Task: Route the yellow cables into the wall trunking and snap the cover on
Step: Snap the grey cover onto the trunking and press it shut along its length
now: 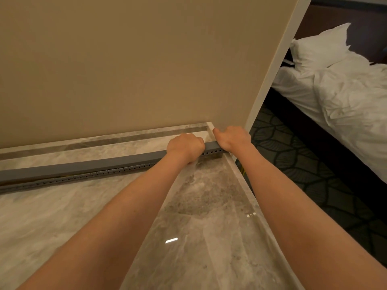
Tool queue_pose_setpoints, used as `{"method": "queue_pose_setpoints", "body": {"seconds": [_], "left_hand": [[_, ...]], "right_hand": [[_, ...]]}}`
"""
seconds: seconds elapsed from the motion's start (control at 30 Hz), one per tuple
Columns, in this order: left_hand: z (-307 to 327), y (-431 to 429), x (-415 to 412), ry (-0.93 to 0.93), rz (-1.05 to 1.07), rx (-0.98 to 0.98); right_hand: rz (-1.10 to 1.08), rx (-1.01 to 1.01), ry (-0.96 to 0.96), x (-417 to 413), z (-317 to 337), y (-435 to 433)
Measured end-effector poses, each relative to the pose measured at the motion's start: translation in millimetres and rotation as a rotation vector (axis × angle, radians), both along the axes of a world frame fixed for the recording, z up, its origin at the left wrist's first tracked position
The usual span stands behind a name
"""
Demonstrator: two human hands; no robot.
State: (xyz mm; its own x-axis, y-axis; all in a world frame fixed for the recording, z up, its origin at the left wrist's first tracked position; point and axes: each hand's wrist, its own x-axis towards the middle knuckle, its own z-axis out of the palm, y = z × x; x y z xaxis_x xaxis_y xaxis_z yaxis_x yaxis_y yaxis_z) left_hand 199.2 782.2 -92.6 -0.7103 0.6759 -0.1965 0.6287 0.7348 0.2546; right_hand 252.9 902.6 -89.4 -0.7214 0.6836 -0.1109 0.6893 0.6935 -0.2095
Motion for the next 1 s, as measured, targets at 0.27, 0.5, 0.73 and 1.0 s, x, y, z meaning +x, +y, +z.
{"method": "queue_pose_setpoints", "body": {"seconds": [0.27, 0.5, 0.73, 1.0], "left_hand": [[-9.0, 0.4, 2.2, 0.113, -0.011, 0.036], [-2.4, -2.0, -4.6, -0.032, 0.042, 0.08], [8.8, -32.4, -34.3, -0.227, 0.175, -0.045], [-3.3, -41.1, -31.2, -0.161, 0.213, 0.026]], "right_hand": [[0.005, -0.003, 0.061, 3.2, -1.5, 0.8], [0.182, 0.111, 0.047, -0.7, 19.4, -29.7], [0.299, -0.061, 0.016, -10.4, 8.5, -45.2], [0.366, 0.08, -0.014, -12.0, 1.1, -44.3]]}}
